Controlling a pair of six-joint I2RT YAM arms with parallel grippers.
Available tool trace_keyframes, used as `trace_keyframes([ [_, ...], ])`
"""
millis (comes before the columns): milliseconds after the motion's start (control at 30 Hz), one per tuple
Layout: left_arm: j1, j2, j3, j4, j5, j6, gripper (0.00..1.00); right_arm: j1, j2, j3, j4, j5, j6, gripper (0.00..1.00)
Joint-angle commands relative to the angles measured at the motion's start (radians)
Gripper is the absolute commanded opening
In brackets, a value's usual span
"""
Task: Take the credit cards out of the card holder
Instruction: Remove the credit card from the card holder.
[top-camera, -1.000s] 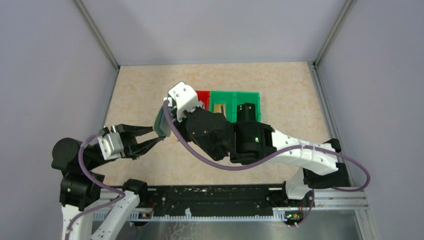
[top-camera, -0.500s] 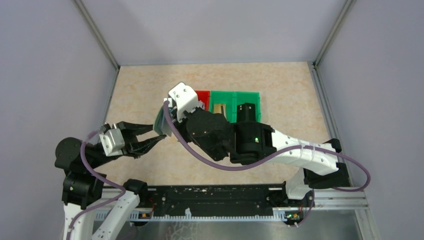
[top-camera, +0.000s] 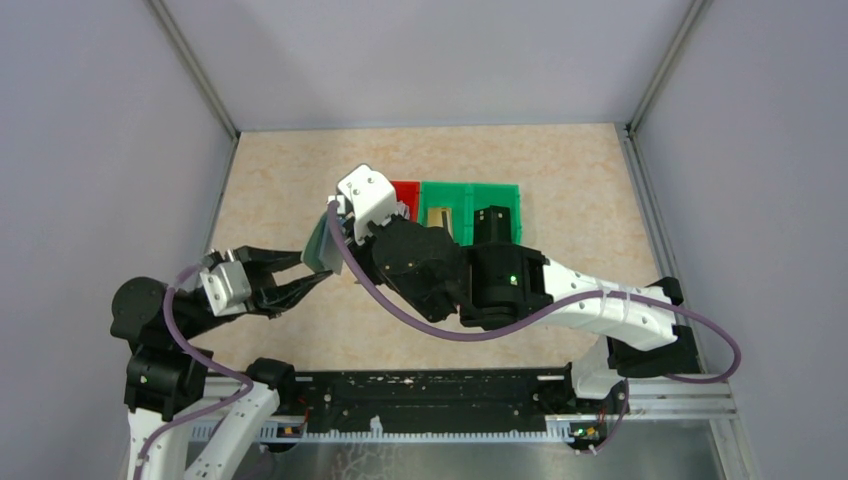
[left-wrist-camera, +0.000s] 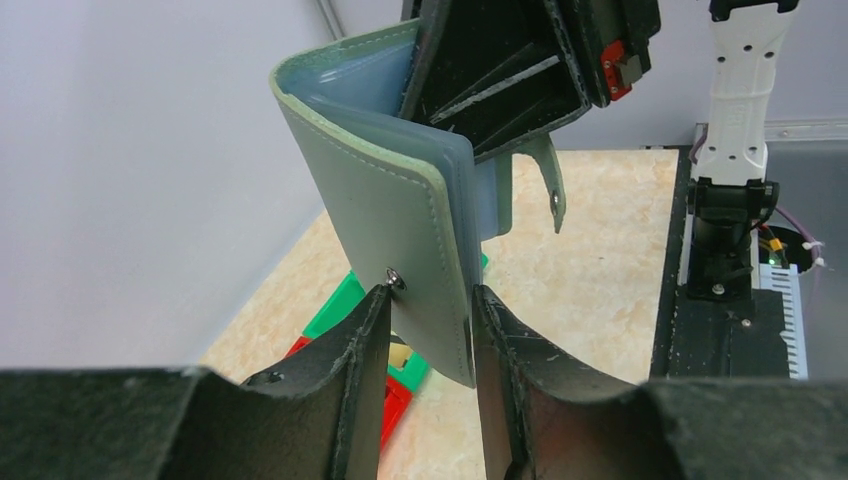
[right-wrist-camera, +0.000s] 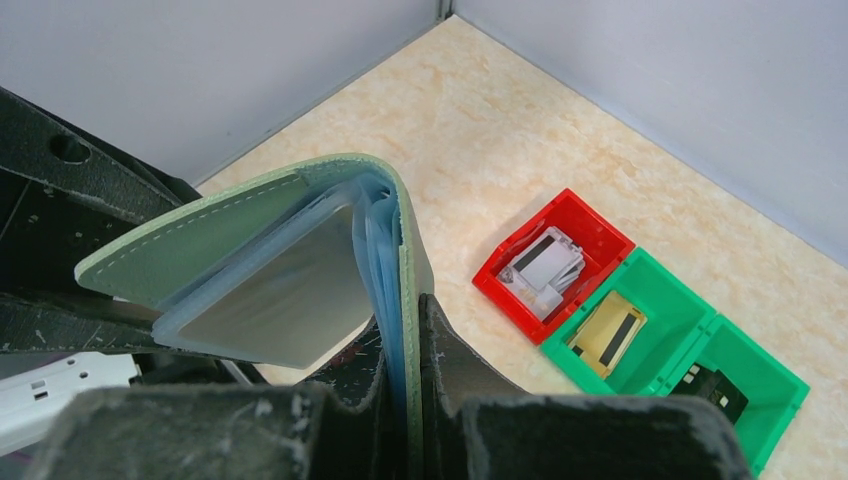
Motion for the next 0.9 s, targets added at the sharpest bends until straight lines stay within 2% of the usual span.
trace_keyframes([
  [0, -0.003, -0.010, -0.001, -0.044, 0.064, 0.077, 0.41, 0.012, -0.025, 0.006, 0.060, 0.004, 0.008, 0.00],
  [133, -0.003, -0.007, 0.013, -0.108, 0.077, 0.160, 0.41, 0.011, -0.025, 0.005, 0.060, 0.003, 0.008, 0.00],
  [267, -0.003, -0.012, 0.013, -0.105, 0.051, 0.167, 0.41, 0.011, -0.025, 0.004, 0.062, 0.000, 0.008, 0.00],
  [500, -0.003, -0.021, -0.005, -0.035, -0.009, 0.114, 0.37, 0.011, -0.027, 0.001, 0.062, -0.003, 0.014, 0.00],
  [867, -0.003, -0.022, -0.026, 0.025, -0.051, 0.017, 0.37, 0.011, -0.025, -0.005, 0.071, -0.016, 0.017, 0.00],
])
